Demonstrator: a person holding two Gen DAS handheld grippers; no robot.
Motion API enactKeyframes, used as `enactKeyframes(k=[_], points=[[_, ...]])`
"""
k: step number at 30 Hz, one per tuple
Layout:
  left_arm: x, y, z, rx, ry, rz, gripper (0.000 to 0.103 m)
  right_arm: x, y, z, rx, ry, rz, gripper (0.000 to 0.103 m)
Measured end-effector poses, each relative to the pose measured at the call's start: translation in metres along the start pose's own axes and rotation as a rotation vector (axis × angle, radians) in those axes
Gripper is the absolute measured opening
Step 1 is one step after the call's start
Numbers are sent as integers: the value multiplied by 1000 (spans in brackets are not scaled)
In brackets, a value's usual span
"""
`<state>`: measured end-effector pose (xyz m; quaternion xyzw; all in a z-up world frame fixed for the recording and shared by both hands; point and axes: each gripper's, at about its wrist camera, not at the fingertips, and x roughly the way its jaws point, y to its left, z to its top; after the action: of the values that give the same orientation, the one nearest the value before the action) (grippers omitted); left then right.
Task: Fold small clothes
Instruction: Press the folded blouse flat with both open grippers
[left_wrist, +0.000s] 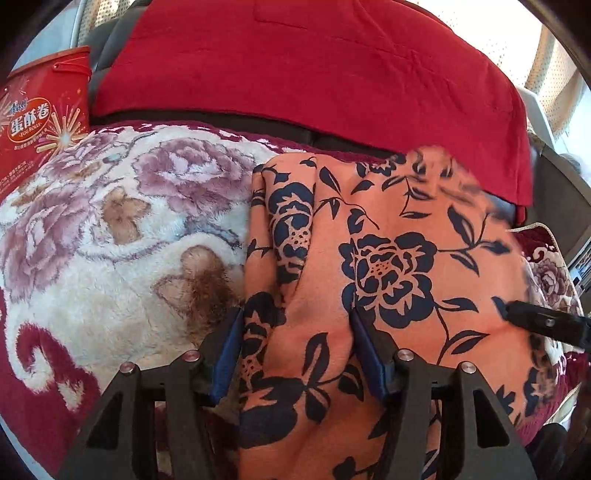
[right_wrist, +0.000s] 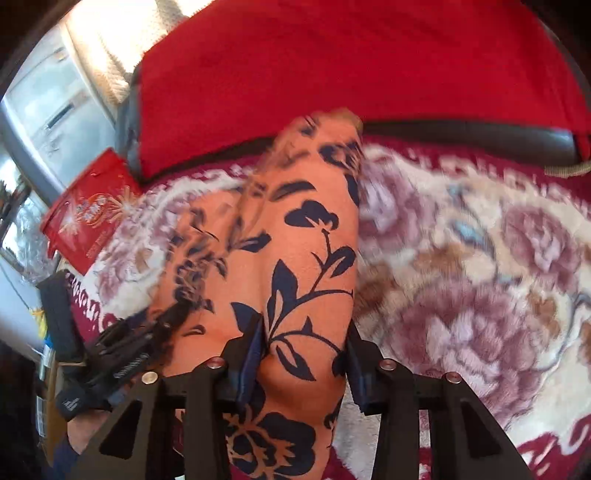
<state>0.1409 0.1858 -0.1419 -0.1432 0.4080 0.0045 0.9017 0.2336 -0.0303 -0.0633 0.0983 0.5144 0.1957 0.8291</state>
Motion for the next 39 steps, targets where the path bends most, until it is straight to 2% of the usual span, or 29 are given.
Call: enactKeyframes(k=[1,2,5,6,8,9,10,11,13,15,16,17,19,21,25,27,28,29,30,31,32,34,35,36,38,39], points=[[0,0,0,0,0,3,61,-1,-15,3,95,-5,46,69],[2,1,1,-3,1,3,61,-6,-23,6,146,-29,100,69],[3,3,2,-11,2,-2,61,-16,-29,18,202,-91,175,74],[3,3,1,-11,3,-3,61,-13,-31,26,224,-95,207,82],[4,3,2,-15,3,-4,61,7,-37,42,272,-53,250,84],[4,3,2,-16,3,-5,61,24,-39,49,286,-6,230,80],[4,4,2,-16,3,-6,61,32,-35,54,272,17,223,43],[4,5,1,-18,5,-7,61,34,-24,54,226,25,198,42],[3,7,1,-27,8,-16,61,15,8,52,66,-42,84,41],[2,7,0,-34,10,-26,61,7,23,47,-13,-78,-3,41],[3,7,1,-38,13,-31,61,12,23,46,-29,-69,-52,45],[3,7,1,-40,14,-34,61,15,16,44,-7,-53,-57,47],[3,6,1,-40,12,-28,61,11,2,38,84,-51,12,61],[3,6,0,-38,10,-30,61,1,-1,31,95,-77,30,69],[2,7,0,-50,12,-38,61,-6,6,4,58,-60,46,72],[-3,9,1,-74,2,-55,59,2,8,-7,27,-23,8,72],[-10,12,2,-95,-20,-79,58,7,5,-10,31,-18,8,71],[-24,17,3,-124,-76,-127,59,7,1,-13,44,-24,22,71],[-33,22,3,-140,-113,-152,61,8,-3,-13,59,-27,40,71],[-38,28,2,-159,-131,-154,71,9,-6,-13,73,-26,55,71],[-37,32,1,-182,-119,-153,76,10,-8,-13,78,-26,61,71],[-18,38,-2,-222,-13,-183,76,13,-14,-11,103,-21,80,73],[0,40,-6,-238,84,-196,68,12,-17,-12,115,-18,89,74],[7,41,-10,-240,116,-206,63,12,-18,-13,120,-15,98,75],[2,36,-8,-208,104,-251,40,12,-18,-13,114,-17,101,75],[-1,34,-7,-187,90,-243,38,12,-19,-13,110,-22,101,75]])
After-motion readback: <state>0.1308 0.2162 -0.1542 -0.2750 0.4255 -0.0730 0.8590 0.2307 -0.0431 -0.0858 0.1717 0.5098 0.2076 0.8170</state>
